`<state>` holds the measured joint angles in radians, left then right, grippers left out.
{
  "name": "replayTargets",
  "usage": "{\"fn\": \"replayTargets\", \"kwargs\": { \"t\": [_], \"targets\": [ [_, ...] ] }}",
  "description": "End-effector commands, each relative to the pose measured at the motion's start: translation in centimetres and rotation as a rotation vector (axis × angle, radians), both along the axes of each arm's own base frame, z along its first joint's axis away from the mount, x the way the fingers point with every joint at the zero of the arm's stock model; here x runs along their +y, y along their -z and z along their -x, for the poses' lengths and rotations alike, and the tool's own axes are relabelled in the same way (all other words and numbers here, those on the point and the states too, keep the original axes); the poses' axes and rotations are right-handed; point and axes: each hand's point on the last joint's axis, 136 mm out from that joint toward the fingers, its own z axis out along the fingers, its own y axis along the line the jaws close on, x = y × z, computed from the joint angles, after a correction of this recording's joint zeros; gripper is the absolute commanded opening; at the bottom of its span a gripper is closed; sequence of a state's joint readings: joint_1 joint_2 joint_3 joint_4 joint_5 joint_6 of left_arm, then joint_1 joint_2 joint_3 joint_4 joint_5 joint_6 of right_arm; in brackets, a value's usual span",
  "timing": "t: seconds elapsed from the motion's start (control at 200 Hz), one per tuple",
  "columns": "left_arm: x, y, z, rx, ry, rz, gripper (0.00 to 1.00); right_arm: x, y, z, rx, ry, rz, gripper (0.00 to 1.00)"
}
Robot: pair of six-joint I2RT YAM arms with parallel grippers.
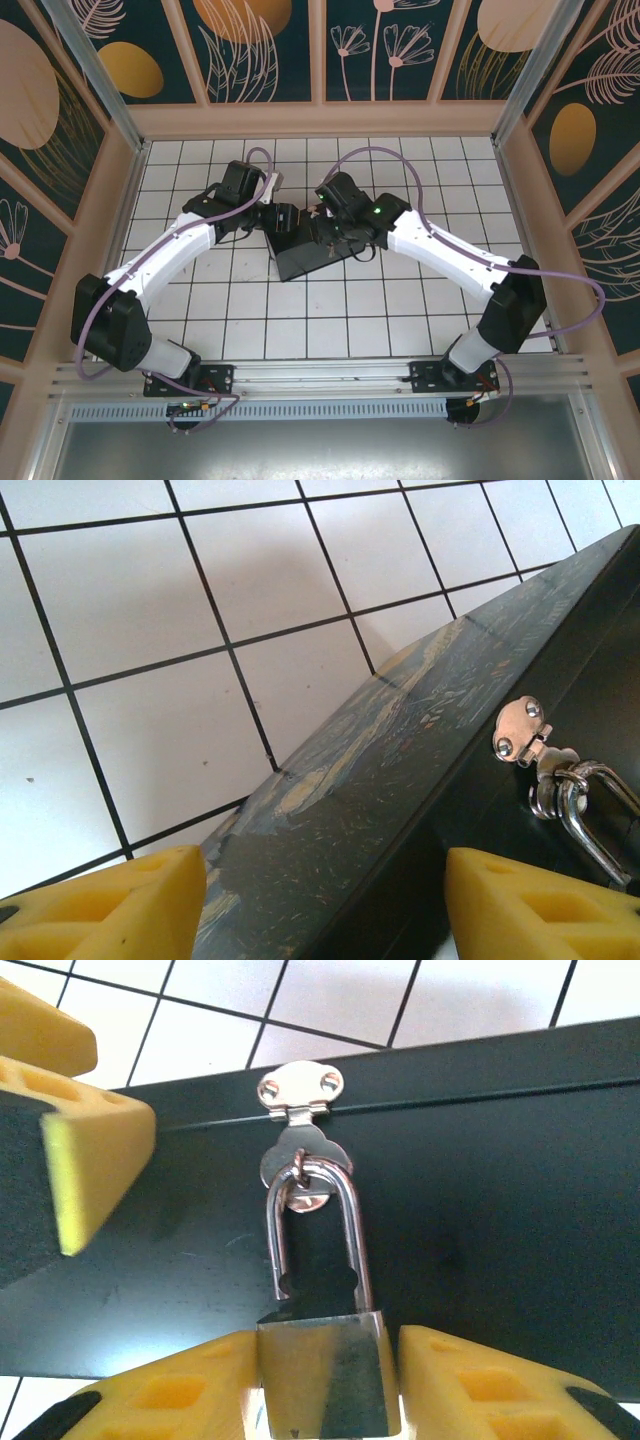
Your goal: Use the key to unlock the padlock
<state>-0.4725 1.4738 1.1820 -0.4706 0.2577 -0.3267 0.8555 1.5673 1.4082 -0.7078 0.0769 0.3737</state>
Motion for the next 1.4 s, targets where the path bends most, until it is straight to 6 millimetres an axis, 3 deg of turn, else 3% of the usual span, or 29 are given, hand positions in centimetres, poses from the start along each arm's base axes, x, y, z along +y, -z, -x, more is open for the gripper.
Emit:
{"fn": "replayTargets", "kwargs": {
  "t": [0.0, 0.105, 0.175, 0.38, 0.726, 0.906, 0.981, 1.061, 1.136, 1.251, 1.396],
  "targets": [
    [-0.1, -0.5, -0.6, -0.007, -0.006, -0.006, 0.64, -0.9, -0.2, 0.6, 0.009, -0.033, 0.034, 0.43],
    [-0.2, -0.3, -0.7, -0.001, -0.005, -0.006, 0.64, -0.3, 0.4, 0.5, 0.025, -0.064, 0.057, 0.44],
    [-0.1, -0.1, -0.8, -0.003, -0.007, -0.012, 0.64, -0.3, 0.7, 0.3, 0.025, -0.066, 0.068, 0.38],
    [0.1, 0.3, -0.9, 0.003, -0.015, -0.029, 0.64, -1.9, 1.1, 1.1, 0.027, -0.086, 0.127, 0.3],
    [0.1, 0.0, -1.5, -0.004, -0.029, -0.035, 0.64, -3.0, 1.0, 2.9, 0.093, -0.206, 0.133, 0.32],
    [0.1, 0.4, -1.7, 0.008, -0.032, -0.053, 0.64, -2.8, -1.2, 2.9, 0.063, -0.262, 0.084, 0.35],
    [0.1, 0.1, -1.8, 0.001, -0.03, -0.054, 0.64, -3.3, -0.1, 3.5, 0.092, -0.282, 0.095, 0.36],
    [0.1, 0.2, -1.8, 0.001, -0.031, -0.053, 0.64, -4.4, 0.5, 2.7, 0.093, -0.249, 0.123, 0.41],
    [0.2, 0.5, -1.7, 0.01, -0.035, -0.051, 0.64, -5.0, -0.5, 1.7, 0.041, -0.215, 0.13, 0.46],
    [0.1, 0.3, -1.6, 0.008, -0.034, -0.043, 0.64, -5.1, -3.7, 0.5, -0.1, -0.182, 0.108, 0.51],
    [-0.1, 0.5, -1.8, 0.013, -0.026, -0.046, 0.64, -2.5, -5.8, 1.1, -0.333, -0.266, 0.069, 0.53]
  ]
}}
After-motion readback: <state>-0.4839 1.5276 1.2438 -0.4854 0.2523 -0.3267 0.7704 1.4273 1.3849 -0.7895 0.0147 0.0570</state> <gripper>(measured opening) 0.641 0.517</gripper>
